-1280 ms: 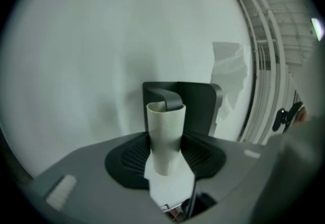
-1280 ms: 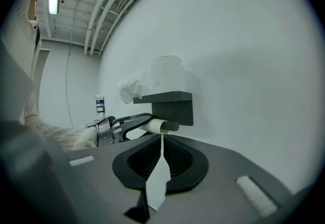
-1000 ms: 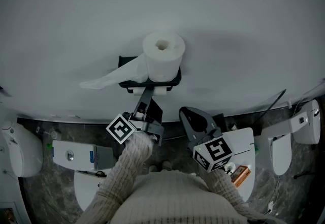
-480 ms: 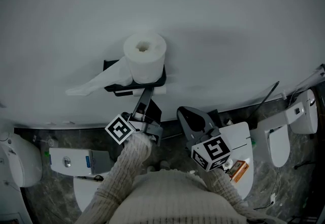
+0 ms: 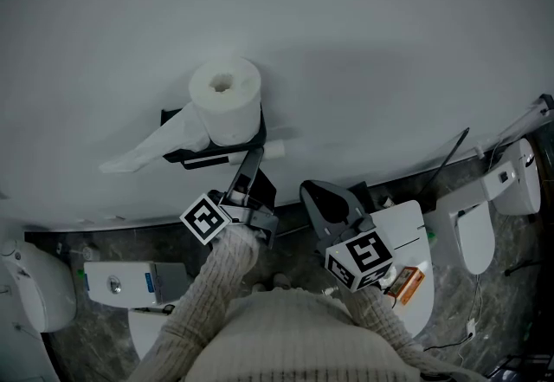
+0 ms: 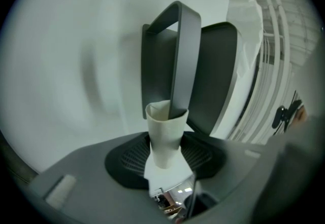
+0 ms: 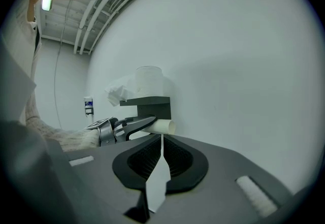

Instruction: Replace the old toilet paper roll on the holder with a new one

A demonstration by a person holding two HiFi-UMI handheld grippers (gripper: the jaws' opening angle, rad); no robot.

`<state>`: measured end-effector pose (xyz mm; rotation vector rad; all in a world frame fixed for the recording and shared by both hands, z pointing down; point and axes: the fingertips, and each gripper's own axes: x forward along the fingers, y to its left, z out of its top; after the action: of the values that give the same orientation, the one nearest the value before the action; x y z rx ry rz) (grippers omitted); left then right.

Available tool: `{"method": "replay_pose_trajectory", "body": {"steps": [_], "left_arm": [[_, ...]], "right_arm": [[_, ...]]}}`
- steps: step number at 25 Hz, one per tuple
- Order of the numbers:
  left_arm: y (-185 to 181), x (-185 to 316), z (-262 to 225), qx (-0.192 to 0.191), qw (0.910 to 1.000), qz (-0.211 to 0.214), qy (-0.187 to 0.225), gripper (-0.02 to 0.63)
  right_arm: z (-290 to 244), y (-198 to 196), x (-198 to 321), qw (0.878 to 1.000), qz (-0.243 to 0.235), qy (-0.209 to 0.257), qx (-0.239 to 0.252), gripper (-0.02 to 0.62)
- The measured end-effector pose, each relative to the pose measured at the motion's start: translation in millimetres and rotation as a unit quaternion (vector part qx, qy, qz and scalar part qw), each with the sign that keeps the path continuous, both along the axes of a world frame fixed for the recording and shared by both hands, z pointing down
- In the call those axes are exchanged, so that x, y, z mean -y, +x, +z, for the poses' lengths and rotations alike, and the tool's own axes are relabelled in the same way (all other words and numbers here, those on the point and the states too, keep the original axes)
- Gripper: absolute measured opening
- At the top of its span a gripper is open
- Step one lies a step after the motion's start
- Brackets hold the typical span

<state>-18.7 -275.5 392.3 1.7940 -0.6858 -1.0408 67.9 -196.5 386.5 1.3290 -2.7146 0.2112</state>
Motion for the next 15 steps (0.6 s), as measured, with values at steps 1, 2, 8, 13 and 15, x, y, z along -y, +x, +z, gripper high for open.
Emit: {"method": "replay_pose_trajectory", "body": {"steps": [1, 2, 8, 13, 15], "left_arm": [[-0.7, 0.1, 0.6, -0.001, 1.0000, 0.002, 0.000, 0.176], [-0.7, 0.2, 0.9, -0.001, 1.0000, 0.006, 0.001, 0.176], [13.4, 0.5, 1.6, 0.001, 0.9996, 0.028, 0.001, 0.176], [42.5, -2.3, 1.9, 0.002, 0.9986, 0.052, -0.004, 0.176], [49.1, -4.7, 3.4, 0.001, 0.9979, 0.064, -0.005, 0.176]], "right_arm": [[0.0, -0.8, -0.7, 1.000, 0.003, 0.001, 0.000, 0.014], [0.0, -1.3, -1.4, 1.000, 0.006, 0.001, 0.000, 0.014], [-3.8, 5.3, -4.4, 1.000, 0.020, 0.005, 0.002, 0.014], [-10.9, 25.9, -7.1, 0.999, 0.032, 0.011, 0.007, 0.014], [-12.1, 28.7, -8.9, 0.999, 0.036, 0.013, 0.006, 0.014]]}}
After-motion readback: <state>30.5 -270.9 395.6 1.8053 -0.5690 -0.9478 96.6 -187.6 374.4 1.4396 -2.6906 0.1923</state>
